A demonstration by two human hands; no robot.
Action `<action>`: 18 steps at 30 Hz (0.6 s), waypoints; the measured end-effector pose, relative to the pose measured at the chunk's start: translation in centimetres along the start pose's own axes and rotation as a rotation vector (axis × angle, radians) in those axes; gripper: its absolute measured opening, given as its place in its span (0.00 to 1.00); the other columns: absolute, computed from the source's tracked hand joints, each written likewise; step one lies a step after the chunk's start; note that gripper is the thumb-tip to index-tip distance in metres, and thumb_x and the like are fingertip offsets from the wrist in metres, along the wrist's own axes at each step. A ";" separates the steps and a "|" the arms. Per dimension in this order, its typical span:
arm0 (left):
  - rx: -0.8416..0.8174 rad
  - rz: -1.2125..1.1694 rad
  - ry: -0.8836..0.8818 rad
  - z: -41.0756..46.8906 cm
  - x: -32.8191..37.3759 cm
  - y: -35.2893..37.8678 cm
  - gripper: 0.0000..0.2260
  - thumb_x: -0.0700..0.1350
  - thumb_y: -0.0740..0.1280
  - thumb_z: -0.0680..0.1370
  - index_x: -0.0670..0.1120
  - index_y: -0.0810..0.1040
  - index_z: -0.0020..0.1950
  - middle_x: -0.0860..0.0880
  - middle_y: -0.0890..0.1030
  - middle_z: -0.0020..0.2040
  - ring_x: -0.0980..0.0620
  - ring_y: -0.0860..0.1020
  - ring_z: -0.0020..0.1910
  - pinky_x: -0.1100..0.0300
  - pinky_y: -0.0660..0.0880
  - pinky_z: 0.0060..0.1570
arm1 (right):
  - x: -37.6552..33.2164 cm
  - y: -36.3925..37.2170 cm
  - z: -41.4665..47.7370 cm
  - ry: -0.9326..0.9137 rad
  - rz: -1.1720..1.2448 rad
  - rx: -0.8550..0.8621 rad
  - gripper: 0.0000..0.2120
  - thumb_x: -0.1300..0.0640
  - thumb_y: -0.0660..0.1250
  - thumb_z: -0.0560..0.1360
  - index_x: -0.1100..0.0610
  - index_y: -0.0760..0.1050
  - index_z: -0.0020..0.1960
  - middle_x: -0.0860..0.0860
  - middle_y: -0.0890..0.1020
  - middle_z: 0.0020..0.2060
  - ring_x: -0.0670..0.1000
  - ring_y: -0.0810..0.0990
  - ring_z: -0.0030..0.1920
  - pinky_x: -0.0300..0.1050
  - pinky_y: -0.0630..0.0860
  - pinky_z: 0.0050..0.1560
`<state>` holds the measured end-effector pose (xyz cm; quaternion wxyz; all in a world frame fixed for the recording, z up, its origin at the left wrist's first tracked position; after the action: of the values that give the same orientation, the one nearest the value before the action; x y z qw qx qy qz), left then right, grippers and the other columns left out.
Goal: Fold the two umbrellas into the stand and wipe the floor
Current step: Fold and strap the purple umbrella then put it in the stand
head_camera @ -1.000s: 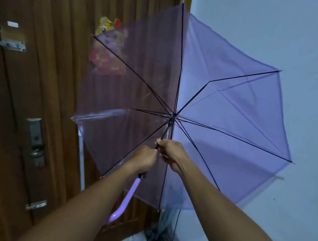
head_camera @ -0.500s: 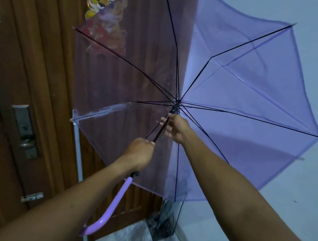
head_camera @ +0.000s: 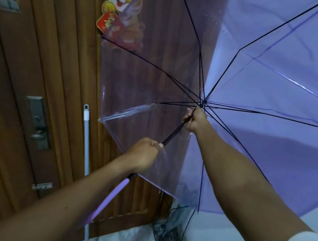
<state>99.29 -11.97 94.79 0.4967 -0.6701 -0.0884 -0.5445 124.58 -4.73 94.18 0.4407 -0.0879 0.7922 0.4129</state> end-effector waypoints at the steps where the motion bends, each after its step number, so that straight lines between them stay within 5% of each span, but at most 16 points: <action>1: -0.003 0.005 0.011 0.1 0.1 -0.1 0.20 0.49 0.58 0.84 0.47 0.63 0.32 0.53 0.63 0.23 0.52 0.63 0.23 0.57 0.62 0.32 | 0.0 0.0 0.2 0.009 0.024 -0.008 0.20 0.48 0.52 0.86 0.59 0.71 0.44 0.48 0.67 0.24 0.46 0.64 0.21 0.34 0.64 0.19; 9: -0.022 0.149 0.132 -0.1 -0.1 -1.6 0.18 0.49 0.57 0.84 0.45 0.66 0.36 0.50 0.63 0.29 0.53 0.62 0.27 0.57 0.60 0.33 | -0.9 0.4 -0.7 -0.027 0.174 -0.079 0.19 0.56 0.50 0.86 0.55 0.63 0.36 0.49 0.68 0.18 0.47 0.65 0.25 0.36 0.67 0.23; 18: -0.057 0.290 0.165 0.0 -1.3 -3.8 0.18 0.49 0.56 0.85 0.43 0.64 0.36 0.49 0.63 0.30 0.52 0.62 0.28 0.57 0.60 0.32 | 3.3 2.0 -5.7 -0.045 0.294 -0.114 0.22 0.52 0.49 0.87 0.56 0.63 0.35 0.52 0.71 0.29 0.49 0.73 0.29 0.36 0.75 0.24</action>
<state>96.29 -9.60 95.89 0.5563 -0.6427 0.0658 -0.5226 118.04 -6.87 94.33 0.3876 0.0133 0.7617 0.5191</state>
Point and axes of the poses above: each hand's wrist, its own z-axis towards the middle knuckle, its own y-axis out of the palm, x = y × z, the point moved 9 cm from there along z, towards the middle knuckle
